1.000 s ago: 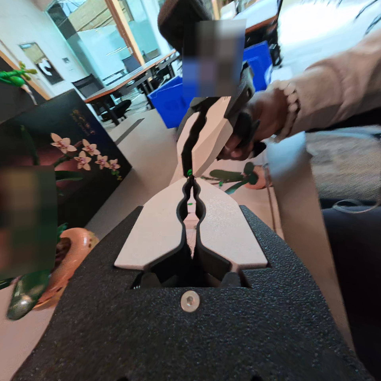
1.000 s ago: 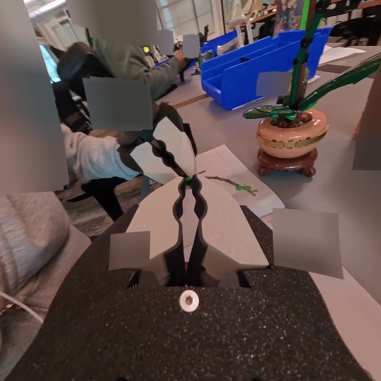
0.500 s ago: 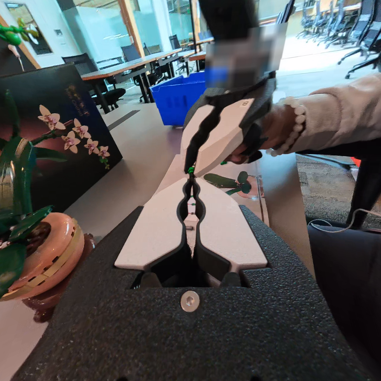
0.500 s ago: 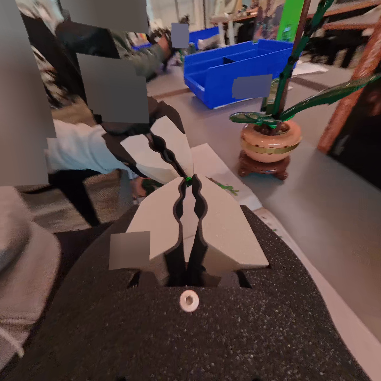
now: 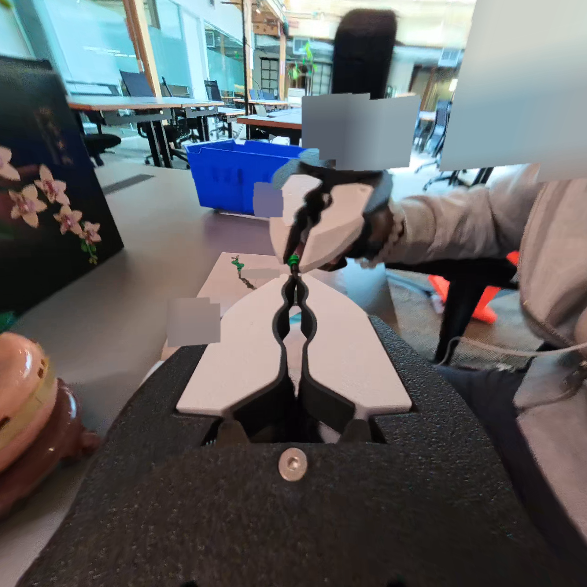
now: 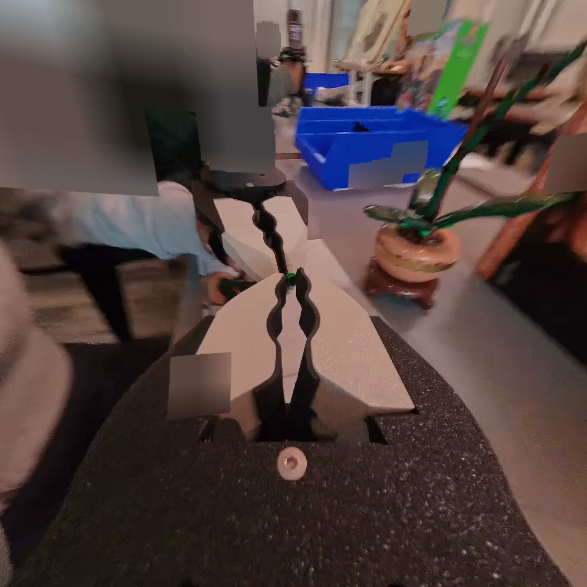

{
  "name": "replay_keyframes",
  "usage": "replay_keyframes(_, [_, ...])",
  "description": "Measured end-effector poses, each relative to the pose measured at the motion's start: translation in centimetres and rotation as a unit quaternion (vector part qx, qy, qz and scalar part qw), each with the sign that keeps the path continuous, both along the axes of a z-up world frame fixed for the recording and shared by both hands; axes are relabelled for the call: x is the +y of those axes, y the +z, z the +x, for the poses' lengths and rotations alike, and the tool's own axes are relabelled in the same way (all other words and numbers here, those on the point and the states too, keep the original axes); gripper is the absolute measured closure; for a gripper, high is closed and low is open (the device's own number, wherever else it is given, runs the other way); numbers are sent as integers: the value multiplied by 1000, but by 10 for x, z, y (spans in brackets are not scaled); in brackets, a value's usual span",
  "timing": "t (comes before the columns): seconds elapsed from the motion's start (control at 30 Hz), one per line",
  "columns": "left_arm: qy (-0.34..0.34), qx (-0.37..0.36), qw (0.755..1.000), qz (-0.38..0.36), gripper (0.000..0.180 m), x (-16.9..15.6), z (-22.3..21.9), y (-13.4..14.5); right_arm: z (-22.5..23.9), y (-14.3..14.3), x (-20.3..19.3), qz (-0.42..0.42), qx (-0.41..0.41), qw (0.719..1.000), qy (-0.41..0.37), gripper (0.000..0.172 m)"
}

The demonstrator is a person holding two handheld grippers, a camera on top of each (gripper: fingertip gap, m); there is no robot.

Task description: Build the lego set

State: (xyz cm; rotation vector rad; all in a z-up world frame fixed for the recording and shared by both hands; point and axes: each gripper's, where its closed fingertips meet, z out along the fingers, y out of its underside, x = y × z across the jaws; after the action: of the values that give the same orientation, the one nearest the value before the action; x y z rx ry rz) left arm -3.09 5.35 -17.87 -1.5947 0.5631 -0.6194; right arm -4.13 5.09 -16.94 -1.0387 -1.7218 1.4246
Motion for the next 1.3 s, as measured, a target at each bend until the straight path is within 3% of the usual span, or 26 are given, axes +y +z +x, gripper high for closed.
replay_keyframes(0.07, [0,50,998,25,179,-1,2,-3,2,-4,-2,-69,-36,996,33,166])
replay_keyframes(0.23, [41,155,986,52,162,5,-2,-13,0,-13,-2,-79,-65,994,22,167])
replay_keyframes(0.37, [75,241,963,93,168,8,-4,-16,-3,-19,-1,-101,-86,991,10,167])
replay_keyframes(0.43, [103,302,940,120,178,11,-7,-17,-5,-20,3,-127,-95,987,-1,167])
replay_keyframes(0.57, [163,469,846,195,180,14,-13,-16,-7,-23,5,-211,-120,970,-7,167])
replay_keyframes(0.6, [169,489,832,201,180,14,-13,-17,-7,-24,5,-214,-120,970,-9,167])
replay_keyframes(0.63, [168,487,835,190,180,14,-14,-18,-8,-25,6,-200,-115,973,-16,167])
replay_keyframes(0.67, [164,459,858,162,180,15,-14,-20,-9,-26,7,-166,-104,980,-25,167])
replay_keyframes(0.77, [133,288,946,72,180,13,-12,-16,-10,-19,7,17,-39,998,-55,167])
replay_keyframes(0.83, [105,184,977,27,180,11,-9,-12,-10,-14,6,121,-1,990,-72,167])
replay_keyframes(0.93, [79,79,993,-23,180,9,-7,-10,-9,-9,5,202,38,975,-89,166])
replay_keyframes(1.07, [34,-84,992,-89,180,8,-4,-5,-9,-1,4,360,95,920,-122,166])
replay_keyframes(1.13, [31,-119,987,-105,180,9,-4,-6,-9,-2,5,351,95,922,-132,166])
replay_keyframes(1.2, [32,-133,985,-101,180,10,-5,-4,-10,0,7,280,86,948,-128,167])
replay_keyframes(1.3, [49,-44,997,-48,180,10,-4,-4,-10,0,7,101,43,991,-78,167])
